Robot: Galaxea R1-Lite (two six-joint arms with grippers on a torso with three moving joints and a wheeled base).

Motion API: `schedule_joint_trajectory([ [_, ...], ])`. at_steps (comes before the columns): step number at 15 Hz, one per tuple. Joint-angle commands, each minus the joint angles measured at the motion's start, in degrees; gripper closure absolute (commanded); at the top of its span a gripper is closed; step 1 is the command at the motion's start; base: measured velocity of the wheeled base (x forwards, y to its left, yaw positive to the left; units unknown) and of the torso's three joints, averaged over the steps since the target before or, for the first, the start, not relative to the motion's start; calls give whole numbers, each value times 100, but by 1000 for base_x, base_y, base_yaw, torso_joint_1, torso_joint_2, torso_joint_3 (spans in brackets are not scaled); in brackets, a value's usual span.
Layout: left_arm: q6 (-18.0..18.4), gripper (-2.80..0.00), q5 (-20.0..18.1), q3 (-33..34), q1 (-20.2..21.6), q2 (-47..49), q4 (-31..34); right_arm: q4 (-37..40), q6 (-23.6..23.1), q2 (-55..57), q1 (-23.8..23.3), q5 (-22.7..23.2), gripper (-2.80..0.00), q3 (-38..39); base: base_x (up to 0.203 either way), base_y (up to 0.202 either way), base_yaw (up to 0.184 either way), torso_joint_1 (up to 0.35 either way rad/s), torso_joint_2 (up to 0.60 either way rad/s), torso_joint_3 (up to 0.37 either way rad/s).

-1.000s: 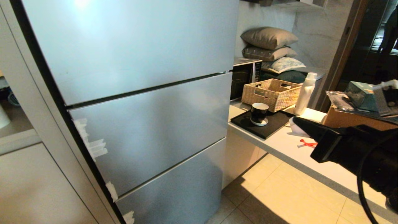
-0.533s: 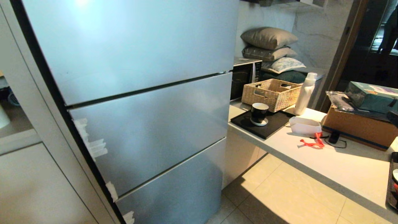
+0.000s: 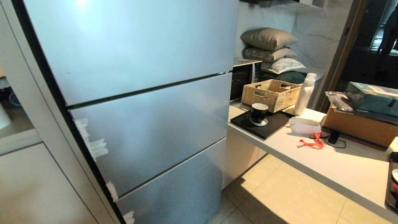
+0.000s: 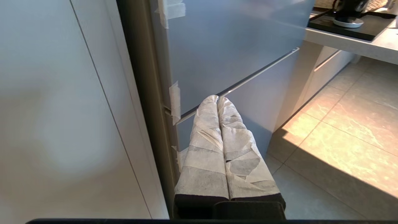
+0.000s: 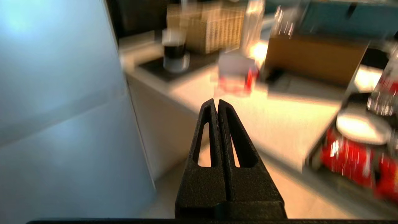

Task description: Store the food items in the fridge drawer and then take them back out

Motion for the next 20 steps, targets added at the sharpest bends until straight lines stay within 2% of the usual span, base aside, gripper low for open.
schedule_joint_trajectory([
  [1, 0, 0, 6, 9, 3, -1, -5, 352, -322, -1091, -276, 419, 0, 603, 0, 0, 0, 0, 0, 0],
  [3, 0, 0, 4, 9, 0, -1, -5, 1032, -552, -1757, -336, 641, 0, 653, 0, 0, 0, 0, 0, 0],
  [5, 0, 0, 0, 9, 5, -1, -5, 1425, -544, -1859, -378, 782, 0, 694, 0, 0, 0, 0, 0, 0],
  [20, 18, 0, 8, 9, 0, -1, -13, 1426, -481, -1858, -378, 801, 0, 695, 0, 0, 0, 0, 0, 0],
])
